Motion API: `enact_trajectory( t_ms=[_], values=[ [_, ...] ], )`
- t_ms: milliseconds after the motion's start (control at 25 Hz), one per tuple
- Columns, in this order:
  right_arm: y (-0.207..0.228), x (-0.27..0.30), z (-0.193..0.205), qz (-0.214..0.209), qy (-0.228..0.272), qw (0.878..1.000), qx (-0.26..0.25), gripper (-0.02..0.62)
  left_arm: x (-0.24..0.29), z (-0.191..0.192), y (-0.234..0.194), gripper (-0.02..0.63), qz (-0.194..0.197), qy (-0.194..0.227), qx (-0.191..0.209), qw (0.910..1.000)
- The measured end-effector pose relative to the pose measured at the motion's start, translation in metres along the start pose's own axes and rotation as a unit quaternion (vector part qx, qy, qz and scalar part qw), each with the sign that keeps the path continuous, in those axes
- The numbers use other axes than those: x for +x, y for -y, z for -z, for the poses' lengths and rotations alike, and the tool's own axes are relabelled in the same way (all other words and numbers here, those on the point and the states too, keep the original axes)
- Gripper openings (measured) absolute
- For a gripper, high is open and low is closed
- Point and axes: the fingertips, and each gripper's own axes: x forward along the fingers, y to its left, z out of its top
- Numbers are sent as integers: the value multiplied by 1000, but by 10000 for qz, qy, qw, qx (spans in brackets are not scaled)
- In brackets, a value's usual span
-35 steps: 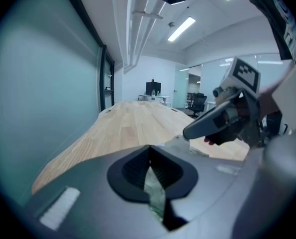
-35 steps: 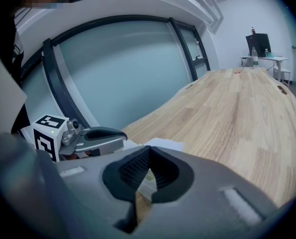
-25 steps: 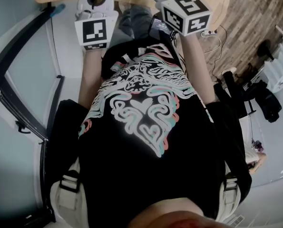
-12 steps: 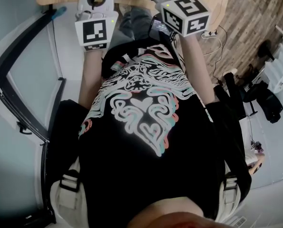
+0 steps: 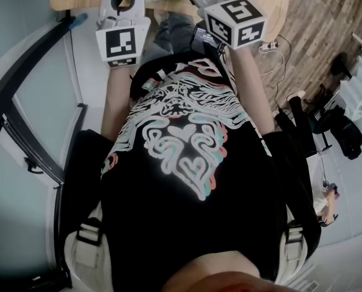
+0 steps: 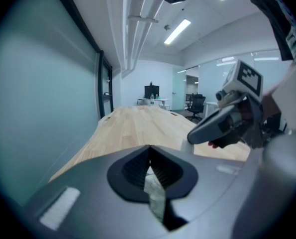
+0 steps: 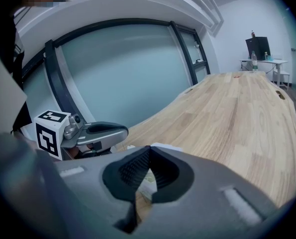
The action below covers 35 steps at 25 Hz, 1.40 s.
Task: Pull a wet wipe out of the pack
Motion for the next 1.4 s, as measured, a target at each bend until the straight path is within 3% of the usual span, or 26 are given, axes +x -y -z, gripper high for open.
enact_trajectory(
  t_ms=[1000,1400],
  values=[
    [-2,-14,-17,52,320,9994,133,0,-2,-28,2,-14,9,108,48,9999],
    [-1,-19,-28,144,461,9987,161,0,-4,-39,0,-14,94,225,254,9994]
  ],
)
